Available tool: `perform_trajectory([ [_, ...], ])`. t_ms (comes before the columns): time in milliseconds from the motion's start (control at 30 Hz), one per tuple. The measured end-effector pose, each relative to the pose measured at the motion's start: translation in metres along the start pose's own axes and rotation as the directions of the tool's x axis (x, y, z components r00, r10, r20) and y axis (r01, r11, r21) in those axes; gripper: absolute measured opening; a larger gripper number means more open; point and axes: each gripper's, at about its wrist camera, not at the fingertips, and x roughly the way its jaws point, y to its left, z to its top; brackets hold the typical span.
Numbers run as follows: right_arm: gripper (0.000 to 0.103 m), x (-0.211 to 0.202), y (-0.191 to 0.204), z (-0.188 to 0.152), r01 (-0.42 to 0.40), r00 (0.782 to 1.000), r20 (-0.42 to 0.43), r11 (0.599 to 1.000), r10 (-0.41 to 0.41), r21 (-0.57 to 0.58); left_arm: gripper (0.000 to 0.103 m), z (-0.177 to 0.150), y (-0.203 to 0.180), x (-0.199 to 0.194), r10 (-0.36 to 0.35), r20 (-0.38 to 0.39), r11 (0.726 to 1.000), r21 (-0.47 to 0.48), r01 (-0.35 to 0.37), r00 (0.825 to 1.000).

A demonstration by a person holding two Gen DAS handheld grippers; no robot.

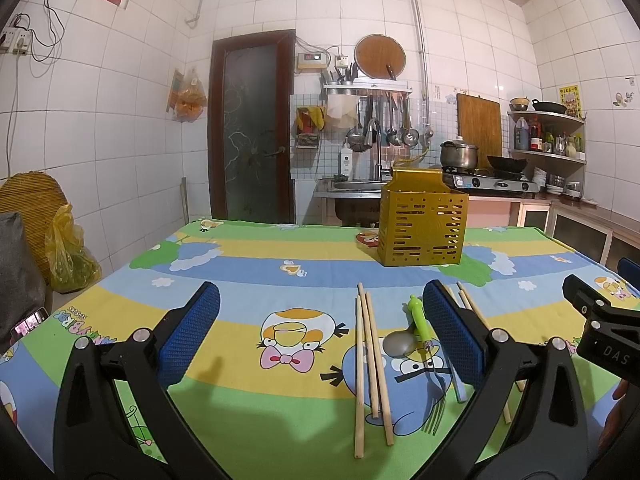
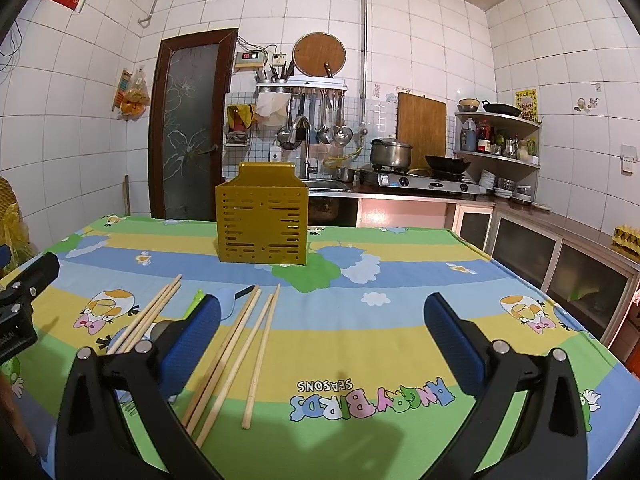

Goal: Organize utensils

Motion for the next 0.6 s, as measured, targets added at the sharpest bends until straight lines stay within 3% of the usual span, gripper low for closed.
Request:
perform_trajectory([
  [600,0.099,-0.0052,-0.0070,0.0034,0.001,1.000,0.003,1.000,-0.001,0.002,0.098,-0.0021,-0.0007,-0.0003,0.001,0.002,1.000,0.002,-0.001,1.000],
])
